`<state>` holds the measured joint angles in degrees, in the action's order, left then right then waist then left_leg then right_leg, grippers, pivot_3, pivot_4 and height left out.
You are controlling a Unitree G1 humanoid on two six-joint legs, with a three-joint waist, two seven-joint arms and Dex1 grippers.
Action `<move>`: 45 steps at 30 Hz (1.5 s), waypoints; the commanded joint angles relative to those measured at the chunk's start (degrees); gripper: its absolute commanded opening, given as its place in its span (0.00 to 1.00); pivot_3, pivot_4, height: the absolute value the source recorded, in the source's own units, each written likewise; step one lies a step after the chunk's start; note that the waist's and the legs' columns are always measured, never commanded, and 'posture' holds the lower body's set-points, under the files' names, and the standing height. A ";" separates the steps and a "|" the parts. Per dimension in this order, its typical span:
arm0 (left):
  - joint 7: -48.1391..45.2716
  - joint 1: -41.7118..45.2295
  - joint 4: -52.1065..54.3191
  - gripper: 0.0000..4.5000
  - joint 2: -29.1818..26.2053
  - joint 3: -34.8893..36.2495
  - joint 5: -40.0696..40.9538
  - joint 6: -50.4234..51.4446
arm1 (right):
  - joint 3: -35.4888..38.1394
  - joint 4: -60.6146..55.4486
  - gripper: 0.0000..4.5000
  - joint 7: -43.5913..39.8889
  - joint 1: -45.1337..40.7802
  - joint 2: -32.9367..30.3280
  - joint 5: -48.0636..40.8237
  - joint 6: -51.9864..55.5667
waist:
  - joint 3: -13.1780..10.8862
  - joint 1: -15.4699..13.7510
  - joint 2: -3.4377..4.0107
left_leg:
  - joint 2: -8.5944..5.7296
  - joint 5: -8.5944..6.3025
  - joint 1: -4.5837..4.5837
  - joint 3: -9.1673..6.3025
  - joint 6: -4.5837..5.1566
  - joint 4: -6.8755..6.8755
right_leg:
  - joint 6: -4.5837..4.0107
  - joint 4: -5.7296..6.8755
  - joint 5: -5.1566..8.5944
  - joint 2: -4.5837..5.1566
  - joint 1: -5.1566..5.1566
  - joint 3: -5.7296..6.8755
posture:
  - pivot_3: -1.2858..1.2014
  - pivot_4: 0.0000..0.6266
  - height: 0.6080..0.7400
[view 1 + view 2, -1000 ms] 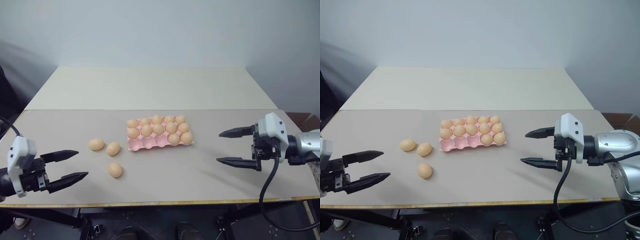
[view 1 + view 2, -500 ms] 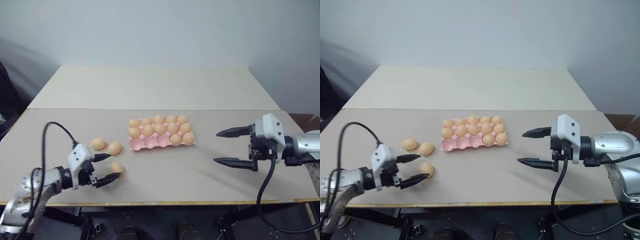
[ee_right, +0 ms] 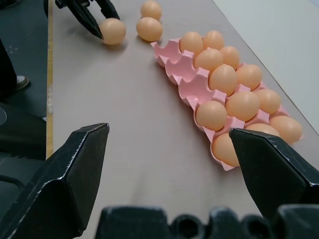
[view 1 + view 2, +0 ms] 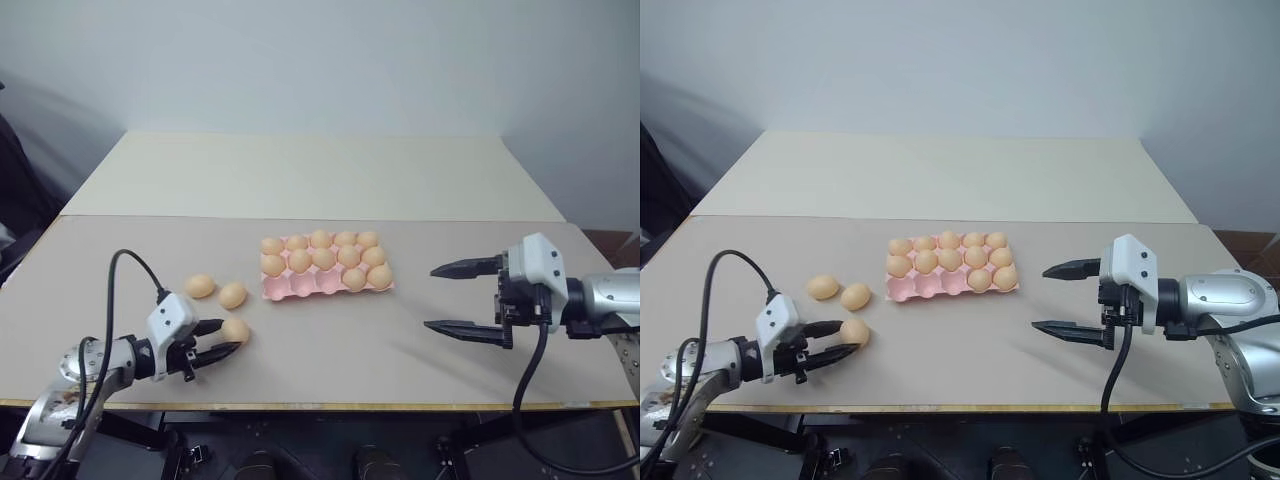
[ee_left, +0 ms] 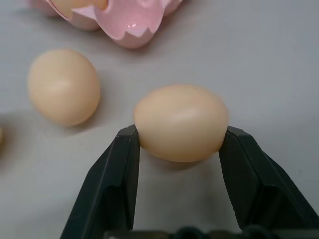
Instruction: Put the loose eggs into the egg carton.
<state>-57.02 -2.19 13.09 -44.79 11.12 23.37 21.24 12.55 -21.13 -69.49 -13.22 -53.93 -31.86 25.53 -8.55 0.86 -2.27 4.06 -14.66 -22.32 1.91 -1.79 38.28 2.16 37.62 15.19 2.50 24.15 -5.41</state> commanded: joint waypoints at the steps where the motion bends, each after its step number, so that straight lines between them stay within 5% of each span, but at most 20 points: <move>1: -2.85 0.06 4.19 0.51 -1.74 6.25 7.00 1.33 | 2.82 -2.05 1.00 0.78 0.42 -0.50 -1.32 -1.09 | 0.00 0.05 0.00 | 0.00 0.00 -0.01 0.00 0.00 0.00 | 0.00 0.01 0.00 0.00 0.02 0.00 | 0.52 0.24 1.00; 7: -1.09 11.85 2.44 0.51 0.31 2.50 9.95 3.90 | 1.45 -1.31 1.00 1.50 -0.71 0.05 -0.99 -1.63 | 0.00 -0.46 0.00 | -0.01 0.03 0.06 -0.03 0.01 0.07 | 0.01 0.06 -0.01 0.00 -0.11 0.04 | 0.52 0.24 1.00; 15: 3.96 28.09 -7.95 0.51 10.42 -10.59 0.04 -0.06 | 1.47 -2.25 1.00 2.64 -0.65 0.32 -1.18 -1.36 | 0.00 -0.34 -0.01 | -0.07 0.02 -0.10 -0.05 0.02 0.23 | 0.08 0.00 -0.06 0.00 -0.09 0.00 | 0.52 0.24 1.00; 34: 3.86 44.41 -31.57 0.51 22.58 -24.68 -16.67 -12.72 | 1.80 -4.87 1.00 5.91 1.28 0.69 -2.45 -0.76 | 0.00 0.03 -0.01 | -0.11 0.00 -0.19 -0.15 0.05 0.46 | 0.15 0.01 -0.09 0.00 -0.15 0.00 | 0.52 0.24 1.00; 41: 2.57 44.84 -31.98 0.96 23.79 -23.43 -15.92 -12.70 | 2.20 -5.99 1.00 6.87 2.45 0.86 -2.77 -0.69 | 0.00 -0.18 -0.01 | -0.11 0.01 -0.24 -0.16 0.05 0.51 | 0.17 0.03 -0.10 0.00 -0.13 0.02 | 0.52 0.24 1.00; 45: 1.06 43.79 -28.56 0.99 23.13 -19.87 -12.09 -11.51 | 2.19 -5.95 1.00 7.06 2.53 0.79 -2.92 -0.81 | 0.00 -0.13 -0.01 | -0.11 0.01 -0.24 -0.16 0.06 0.51 | 0.18 0.04 -0.10 0.00 -0.11 0.02 | 0.52 0.24 1.00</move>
<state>-55.05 41.10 -19.15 -21.20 -11.42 8.52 9.96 12.65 -25.47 -62.75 -10.53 -53.00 -33.54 25.09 -8.55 0.73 -2.27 3.94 -14.65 -22.56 1.75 -1.74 38.79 2.34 37.67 15.09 2.51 24.03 -5.39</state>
